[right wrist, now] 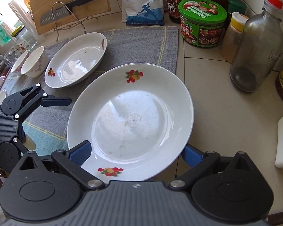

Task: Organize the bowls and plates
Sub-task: 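Lower the held plate onto the other plate and open the right tool, then withdraw the right tool from the stack toward the next plate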

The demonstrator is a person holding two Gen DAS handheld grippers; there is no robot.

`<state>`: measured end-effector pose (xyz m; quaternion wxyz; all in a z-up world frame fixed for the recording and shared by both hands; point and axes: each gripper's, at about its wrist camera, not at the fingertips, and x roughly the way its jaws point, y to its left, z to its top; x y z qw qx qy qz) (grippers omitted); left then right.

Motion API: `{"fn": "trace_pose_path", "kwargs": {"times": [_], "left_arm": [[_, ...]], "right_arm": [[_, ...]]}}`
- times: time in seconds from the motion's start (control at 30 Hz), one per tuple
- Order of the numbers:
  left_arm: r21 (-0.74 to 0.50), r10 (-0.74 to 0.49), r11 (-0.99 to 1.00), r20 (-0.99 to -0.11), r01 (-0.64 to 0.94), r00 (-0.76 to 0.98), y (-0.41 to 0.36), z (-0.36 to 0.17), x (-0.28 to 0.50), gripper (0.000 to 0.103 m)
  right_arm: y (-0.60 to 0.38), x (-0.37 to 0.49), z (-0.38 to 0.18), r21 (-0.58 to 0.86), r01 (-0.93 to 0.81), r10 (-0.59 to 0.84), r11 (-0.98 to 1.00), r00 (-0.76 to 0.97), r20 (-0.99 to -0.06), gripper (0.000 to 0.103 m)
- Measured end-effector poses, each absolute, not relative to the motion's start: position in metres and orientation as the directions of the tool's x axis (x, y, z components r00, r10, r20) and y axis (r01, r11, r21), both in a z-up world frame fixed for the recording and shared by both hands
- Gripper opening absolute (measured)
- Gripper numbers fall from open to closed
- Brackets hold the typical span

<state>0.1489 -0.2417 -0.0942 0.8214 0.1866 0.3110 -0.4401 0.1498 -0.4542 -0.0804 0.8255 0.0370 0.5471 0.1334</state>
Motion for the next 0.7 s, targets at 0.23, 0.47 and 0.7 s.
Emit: {"fn": "trace_pose_path", "kwargs": {"times": [0.23, 0.47, 0.7], "left_arm": [[0.015, -0.624, 0.564, -0.647, 0.825, 0.438, -0.237, -0.088, 0.149, 0.096], [-0.002, -0.616, 0.63, -0.611, 0.777, 0.498, -0.221, -0.075, 0.139, 0.098], [-0.019, -0.467, 0.807, -0.632, 0.59, 0.619, -0.194, -0.076, 0.138, 0.098]], "right_arm": [[-0.445, 0.142, -0.071, 0.16, -0.223, 0.241, 0.961, 0.404, -0.882, 0.103], [-0.416, 0.136, -0.058, 0.003, -0.313, 0.164, 0.95, 0.49, -0.856, 0.103], [-0.389, 0.142, -0.055, -0.097, -0.448, 0.176, 0.889, 0.529, -0.83, 0.103]]}}
